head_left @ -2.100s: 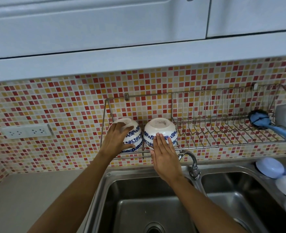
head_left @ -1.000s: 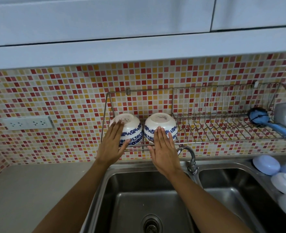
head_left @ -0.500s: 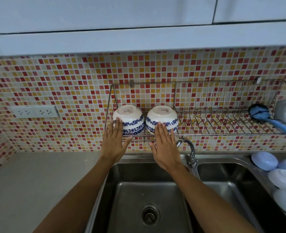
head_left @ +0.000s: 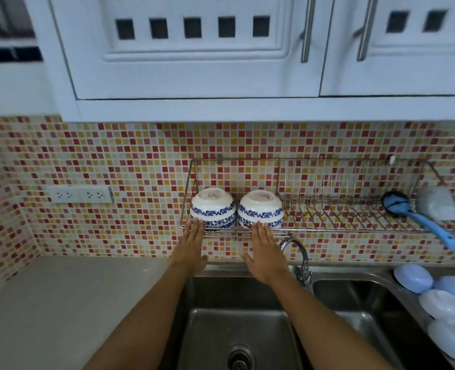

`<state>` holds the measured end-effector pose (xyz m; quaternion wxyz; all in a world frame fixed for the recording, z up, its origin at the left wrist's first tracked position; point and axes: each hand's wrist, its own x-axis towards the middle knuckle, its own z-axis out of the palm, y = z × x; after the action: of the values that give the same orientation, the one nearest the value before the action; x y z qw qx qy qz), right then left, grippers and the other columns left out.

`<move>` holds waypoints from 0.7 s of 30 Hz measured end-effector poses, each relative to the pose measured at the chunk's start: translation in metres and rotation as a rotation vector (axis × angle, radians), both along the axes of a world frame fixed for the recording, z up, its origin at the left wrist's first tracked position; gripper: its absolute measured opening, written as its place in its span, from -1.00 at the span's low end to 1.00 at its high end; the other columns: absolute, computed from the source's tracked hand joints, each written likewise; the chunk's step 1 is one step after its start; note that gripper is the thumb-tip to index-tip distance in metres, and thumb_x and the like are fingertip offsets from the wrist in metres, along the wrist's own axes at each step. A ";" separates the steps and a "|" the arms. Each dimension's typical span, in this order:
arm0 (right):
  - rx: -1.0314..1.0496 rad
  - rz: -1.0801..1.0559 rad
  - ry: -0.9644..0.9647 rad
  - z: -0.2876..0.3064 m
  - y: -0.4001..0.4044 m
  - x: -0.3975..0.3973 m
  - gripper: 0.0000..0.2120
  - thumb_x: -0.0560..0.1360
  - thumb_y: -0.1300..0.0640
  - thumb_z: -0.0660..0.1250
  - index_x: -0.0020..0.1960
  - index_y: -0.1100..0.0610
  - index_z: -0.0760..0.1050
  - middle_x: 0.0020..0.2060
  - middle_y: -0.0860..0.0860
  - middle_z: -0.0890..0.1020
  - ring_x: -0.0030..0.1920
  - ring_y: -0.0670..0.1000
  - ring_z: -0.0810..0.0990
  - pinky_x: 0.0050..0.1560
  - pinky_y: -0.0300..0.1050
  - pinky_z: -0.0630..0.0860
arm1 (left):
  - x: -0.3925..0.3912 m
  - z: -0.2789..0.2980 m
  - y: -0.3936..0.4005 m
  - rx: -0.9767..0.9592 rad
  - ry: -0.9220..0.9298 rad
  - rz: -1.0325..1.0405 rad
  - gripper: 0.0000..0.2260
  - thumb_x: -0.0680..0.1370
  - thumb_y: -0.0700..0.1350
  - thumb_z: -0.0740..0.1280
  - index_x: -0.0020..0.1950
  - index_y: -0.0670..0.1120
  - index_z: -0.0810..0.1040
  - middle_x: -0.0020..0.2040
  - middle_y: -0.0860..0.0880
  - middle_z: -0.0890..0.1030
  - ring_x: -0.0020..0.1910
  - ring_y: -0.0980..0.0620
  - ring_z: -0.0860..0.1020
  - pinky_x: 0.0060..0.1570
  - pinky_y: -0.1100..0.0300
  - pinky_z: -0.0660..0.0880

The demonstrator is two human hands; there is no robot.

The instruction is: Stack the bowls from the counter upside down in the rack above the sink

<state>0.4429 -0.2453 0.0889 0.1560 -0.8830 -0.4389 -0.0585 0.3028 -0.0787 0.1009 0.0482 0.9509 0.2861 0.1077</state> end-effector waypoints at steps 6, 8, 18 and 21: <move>-0.101 0.009 0.173 0.033 -0.015 -0.021 -0.34 0.60 -0.15 0.06 0.56 0.10 -0.11 0.57 0.05 -0.11 0.55 0.11 -0.04 0.49 0.19 0.12 | -0.025 0.027 -0.018 -0.005 0.063 -0.034 -0.29 0.58 -0.02 0.19 0.52 -0.08 -0.25 0.55 -0.05 -0.24 0.52 -0.06 -0.25 0.48 -0.04 -0.06; -0.134 0.009 0.227 0.039 -0.021 -0.031 -0.40 0.59 -0.15 0.10 0.52 0.09 0.08 0.55 0.10 0.10 0.52 0.14 0.13 0.49 0.18 0.13 | -0.031 0.037 -0.019 -0.020 0.081 -0.044 -0.32 0.59 0.00 0.17 0.53 -0.07 -0.22 0.56 -0.05 -0.22 0.52 -0.05 -0.23 0.49 -0.08 -0.03; -0.148 -0.056 0.138 0.114 -0.050 -0.066 -0.30 0.59 -0.22 0.03 0.56 0.15 -0.06 0.57 0.10 -0.04 0.55 0.16 -0.12 0.51 0.22 0.02 | -0.068 0.125 -0.043 0.175 0.016 -0.030 -0.46 0.62 0.02 0.07 0.54 -0.14 0.02 0.57 -0.13 0.02 0.54 -0.11 0.01 0.49 -0.08 -0.04; -0.076 -0.074 0.105 0.137 -0.066 -0.079 -0.29 0.59 -0.22 0.04 0.56 0.16 -0.07 0.56 0.11 0.02 0.55 0.16 -0.07 0.50 0.20 0.08 | -0.080 0.139 -0.065 0.172 -0.010 -0.061 -0.45 0.63 0.04 0.04 0.54 -0.15 -0.03 0.57 -0.13 -0.03 0.54 -0.09 -0.03 0.49 -0.08 -0.08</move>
<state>0.3635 -0.3113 0.2258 0.1430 -0.9057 -0.3991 -0.0009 0.2226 -0.1441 0.2403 -0.0289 0.9593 0.2464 0.1349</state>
